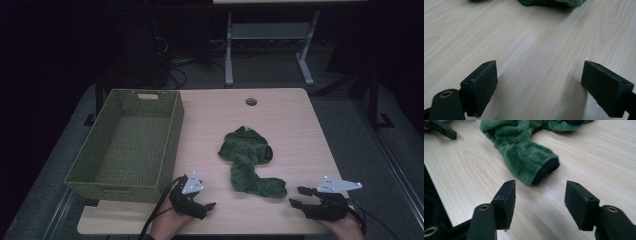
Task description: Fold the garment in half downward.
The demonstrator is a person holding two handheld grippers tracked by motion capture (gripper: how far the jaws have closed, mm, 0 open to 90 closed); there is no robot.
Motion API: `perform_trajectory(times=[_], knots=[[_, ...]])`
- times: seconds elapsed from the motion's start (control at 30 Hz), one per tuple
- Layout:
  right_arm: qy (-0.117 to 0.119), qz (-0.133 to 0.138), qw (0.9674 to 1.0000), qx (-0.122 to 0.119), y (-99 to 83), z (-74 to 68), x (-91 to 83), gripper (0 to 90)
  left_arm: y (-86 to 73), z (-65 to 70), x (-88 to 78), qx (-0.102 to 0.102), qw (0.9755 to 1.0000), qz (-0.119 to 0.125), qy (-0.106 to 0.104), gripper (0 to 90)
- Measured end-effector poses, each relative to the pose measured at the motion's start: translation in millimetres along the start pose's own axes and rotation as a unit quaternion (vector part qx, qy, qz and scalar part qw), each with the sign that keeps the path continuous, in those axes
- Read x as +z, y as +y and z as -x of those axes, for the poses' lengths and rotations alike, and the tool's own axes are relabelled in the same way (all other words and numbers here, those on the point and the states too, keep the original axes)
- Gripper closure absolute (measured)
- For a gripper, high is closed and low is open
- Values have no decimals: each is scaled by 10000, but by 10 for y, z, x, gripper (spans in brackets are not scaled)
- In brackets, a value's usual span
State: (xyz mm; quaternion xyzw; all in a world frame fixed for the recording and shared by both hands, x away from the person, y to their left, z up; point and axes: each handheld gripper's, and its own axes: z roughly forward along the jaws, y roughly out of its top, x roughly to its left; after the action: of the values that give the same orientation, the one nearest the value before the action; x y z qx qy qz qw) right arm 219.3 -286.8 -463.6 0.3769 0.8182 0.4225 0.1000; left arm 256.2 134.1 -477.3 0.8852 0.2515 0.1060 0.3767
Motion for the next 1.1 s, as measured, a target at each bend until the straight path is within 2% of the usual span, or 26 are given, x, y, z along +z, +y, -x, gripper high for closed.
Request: perform_trajectory(times=[0.2, 0.4, 0.6, 0.67, 0.7, 0.8, 0.97, 1.1], knots=[[232, -143, 9996, -10, -24, -43, 97, 500, 6, -5, 6, -20, 10000, 3, 10, 131], [239, -151, 9996, 54, 11, -11, 150, 563, 8, -7, 8, -29, 10000, -2, 14, 131], [378, -207, 9990, 148, 69, 22, 229, 605, 8, -7, 8, -27, 10000, -3, 15, 131], [398, -259, 9988, 147, 83, 26, 268, 647, 8, -7, 8, -28, 10000, -2, 15, 131], [385, -279, 9988, 155, 89, 27, 284, 730, 8, -7, 8, -28, 10000, -3, 14, 131], [401, -244, 9987, 188, 110, 44, 284, 820, 8, -7, 8, -27, 10000, -3, 15, 131], [418, -170, 9989, 110, 127, 56, 237, 841, 8, -7, 8, -29, 10000, -2, 14, 131], [425, 9, 9991, -19, 197, 67, 189, 843, 9, -7, 8, -28, 10000, -2, 14, 131]])
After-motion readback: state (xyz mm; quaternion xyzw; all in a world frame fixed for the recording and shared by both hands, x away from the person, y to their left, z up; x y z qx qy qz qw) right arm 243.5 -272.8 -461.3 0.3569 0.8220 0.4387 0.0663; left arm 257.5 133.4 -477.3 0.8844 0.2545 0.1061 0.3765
